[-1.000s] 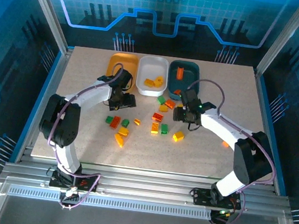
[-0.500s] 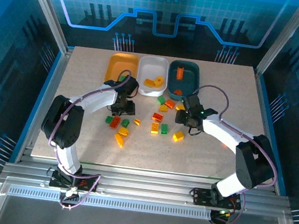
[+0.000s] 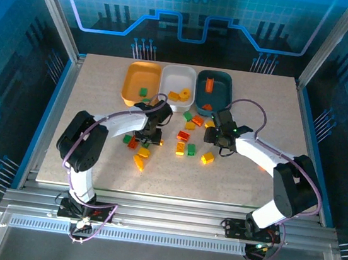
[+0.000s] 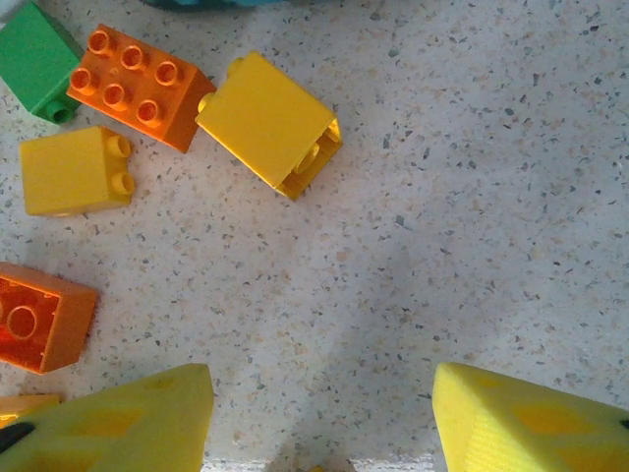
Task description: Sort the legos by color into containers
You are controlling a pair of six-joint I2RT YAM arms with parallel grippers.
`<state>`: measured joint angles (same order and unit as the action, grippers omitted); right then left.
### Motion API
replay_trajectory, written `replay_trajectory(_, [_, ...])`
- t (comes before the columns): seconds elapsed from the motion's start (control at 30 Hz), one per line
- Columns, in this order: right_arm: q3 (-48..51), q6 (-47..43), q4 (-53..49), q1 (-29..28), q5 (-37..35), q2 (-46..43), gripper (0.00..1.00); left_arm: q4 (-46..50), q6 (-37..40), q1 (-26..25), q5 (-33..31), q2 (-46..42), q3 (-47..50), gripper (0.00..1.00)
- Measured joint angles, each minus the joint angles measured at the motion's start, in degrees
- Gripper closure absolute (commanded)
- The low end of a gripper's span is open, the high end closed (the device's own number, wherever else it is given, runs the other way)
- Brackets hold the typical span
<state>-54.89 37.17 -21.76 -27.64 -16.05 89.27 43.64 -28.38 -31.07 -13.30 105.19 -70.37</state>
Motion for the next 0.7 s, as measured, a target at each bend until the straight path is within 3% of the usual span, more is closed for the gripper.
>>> replay_trajectory(0.7, [0.00, 0.37, 0.02, -0.04, -0.02, 0.55, 0.38, -0.92, -0.15, -0.50, -1.66, 0.15, 2.29, 0.78])
